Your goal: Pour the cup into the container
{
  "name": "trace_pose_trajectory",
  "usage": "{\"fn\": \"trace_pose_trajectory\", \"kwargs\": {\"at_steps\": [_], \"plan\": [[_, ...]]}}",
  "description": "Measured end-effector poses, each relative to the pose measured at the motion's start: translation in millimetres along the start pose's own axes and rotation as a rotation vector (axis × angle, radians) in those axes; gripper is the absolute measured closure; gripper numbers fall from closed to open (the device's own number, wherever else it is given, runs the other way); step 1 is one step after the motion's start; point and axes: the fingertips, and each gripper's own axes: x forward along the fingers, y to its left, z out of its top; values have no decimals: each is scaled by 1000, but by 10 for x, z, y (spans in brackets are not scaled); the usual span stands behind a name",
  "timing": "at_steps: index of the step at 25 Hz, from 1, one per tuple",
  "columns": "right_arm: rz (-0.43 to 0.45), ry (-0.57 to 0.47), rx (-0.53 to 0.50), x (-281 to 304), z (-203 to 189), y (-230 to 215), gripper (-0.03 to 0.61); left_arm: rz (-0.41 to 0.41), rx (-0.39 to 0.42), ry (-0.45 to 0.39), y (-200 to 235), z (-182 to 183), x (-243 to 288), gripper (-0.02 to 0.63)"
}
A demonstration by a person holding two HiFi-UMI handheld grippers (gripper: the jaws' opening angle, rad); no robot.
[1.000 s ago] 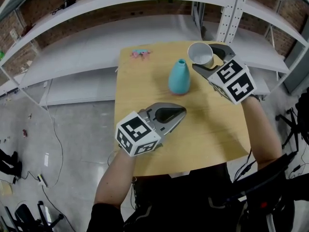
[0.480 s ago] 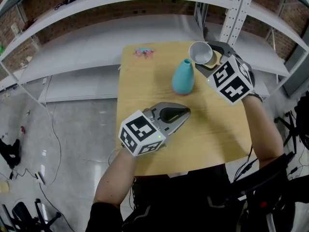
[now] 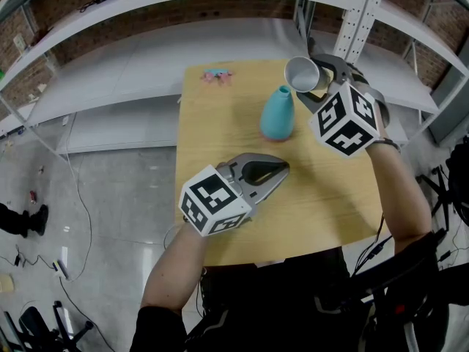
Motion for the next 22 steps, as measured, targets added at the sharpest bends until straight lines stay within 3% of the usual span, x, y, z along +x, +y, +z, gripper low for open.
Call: {"fn": "trace_pose_trajectory", "kwargs": {"at_steps": [16,22], "plan": [[-60,41,-141,17,33,-21,275,-1,0,1,3,4,9,620],[-58,41,-136,8,37,-28,275,-4,1,0,-10,6,-1,621]]}}
